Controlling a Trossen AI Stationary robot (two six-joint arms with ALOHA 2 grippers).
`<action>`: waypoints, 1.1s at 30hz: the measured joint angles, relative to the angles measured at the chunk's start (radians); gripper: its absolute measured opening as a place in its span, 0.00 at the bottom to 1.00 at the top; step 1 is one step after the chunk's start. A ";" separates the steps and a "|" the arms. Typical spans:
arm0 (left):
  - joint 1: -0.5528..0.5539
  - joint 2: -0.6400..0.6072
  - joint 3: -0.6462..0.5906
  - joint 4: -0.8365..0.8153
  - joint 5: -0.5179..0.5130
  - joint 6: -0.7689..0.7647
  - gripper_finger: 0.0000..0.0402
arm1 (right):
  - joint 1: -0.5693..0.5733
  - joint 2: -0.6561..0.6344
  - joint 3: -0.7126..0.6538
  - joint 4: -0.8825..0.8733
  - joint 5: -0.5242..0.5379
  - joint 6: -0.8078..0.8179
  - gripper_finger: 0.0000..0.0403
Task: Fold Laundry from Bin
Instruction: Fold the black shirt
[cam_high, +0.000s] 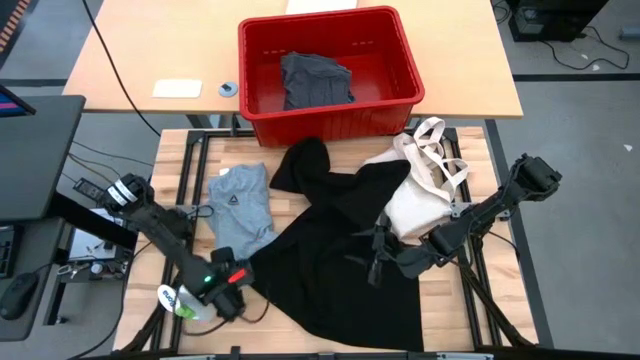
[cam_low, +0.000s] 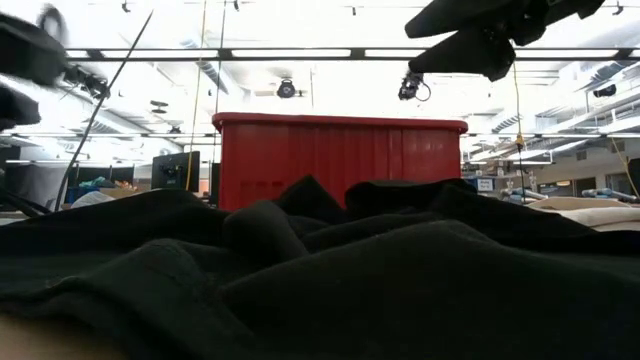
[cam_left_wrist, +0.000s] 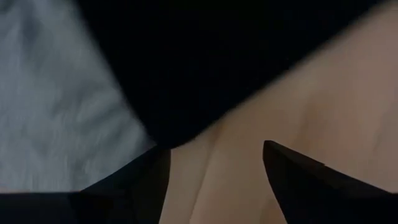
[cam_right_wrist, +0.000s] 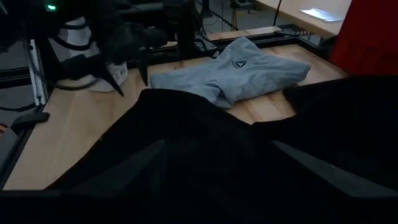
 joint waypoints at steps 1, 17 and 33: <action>-0.027 0.000 0.000 0.009 -0.021 0.041 0.63 | 0.003 0.000 0.000 -0.001 0.001 0.004 0.72; -0.017 0.017 0.001 -0.012 -0.135 0.565 0.42 | 0.023 0.000 0.000 0.035 0.000 0.018 0.72; 0.043 0.152 0.082 -0.045 -0.078 0.761 0.23 | 0.034 0.000 0.000 0.027 -0.003 0.008 0.72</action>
